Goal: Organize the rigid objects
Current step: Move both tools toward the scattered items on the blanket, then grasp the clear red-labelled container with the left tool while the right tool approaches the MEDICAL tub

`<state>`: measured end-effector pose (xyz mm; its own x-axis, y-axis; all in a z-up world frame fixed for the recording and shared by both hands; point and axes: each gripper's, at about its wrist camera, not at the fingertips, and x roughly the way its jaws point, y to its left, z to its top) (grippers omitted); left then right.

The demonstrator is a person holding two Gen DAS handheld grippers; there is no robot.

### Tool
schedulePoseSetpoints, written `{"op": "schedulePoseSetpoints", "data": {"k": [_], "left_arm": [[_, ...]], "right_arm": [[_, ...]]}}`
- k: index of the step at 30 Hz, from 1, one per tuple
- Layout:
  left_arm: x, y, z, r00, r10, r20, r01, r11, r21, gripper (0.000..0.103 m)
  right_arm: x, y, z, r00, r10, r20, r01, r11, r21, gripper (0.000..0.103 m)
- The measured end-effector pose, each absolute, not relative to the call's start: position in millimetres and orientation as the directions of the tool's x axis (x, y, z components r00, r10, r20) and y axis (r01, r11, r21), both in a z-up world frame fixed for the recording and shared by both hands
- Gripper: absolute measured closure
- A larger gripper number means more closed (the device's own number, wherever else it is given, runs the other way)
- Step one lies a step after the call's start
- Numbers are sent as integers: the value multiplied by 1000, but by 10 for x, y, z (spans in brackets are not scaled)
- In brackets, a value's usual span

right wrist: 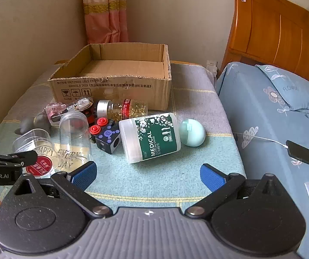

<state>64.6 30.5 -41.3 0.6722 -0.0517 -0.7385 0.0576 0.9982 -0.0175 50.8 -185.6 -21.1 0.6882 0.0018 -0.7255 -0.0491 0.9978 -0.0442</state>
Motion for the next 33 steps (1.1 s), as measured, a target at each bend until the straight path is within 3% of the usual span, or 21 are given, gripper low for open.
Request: {"op": "schedulePoseSetpoints", "data": {"k": [9, 15, 19, 27, 33], "left_arm": [[793, 478, -378, 686, -50, -726, 23, 999, -47, 1], [836, 585, -390, 688, -10, -725, 14, 1000, -1, 1], [783, 623, -414, 700, -10, -714, 62, 997, 46, 1], [650, 559, -549, 695, -124, -709, 207, 978, 32, 1], [614, 414, -666, 721, -85, -687, 212, 972, 103, 1]], "right_arm": [[616, -1841, -268, 671, -4, -742, -45, 998, -45, 0], [672, -1835, -303, 669, -1, -744, -50, 998, -47, 0], [708, -1861, -348, 677, 20, -736, -83, 995, -49, 0], [691, -1996, -628, 666, 73, -743, -169, 984, -55, 0], [697, -2057, -851, 639, 102, -763, -204, 978, -40, 0]]}}
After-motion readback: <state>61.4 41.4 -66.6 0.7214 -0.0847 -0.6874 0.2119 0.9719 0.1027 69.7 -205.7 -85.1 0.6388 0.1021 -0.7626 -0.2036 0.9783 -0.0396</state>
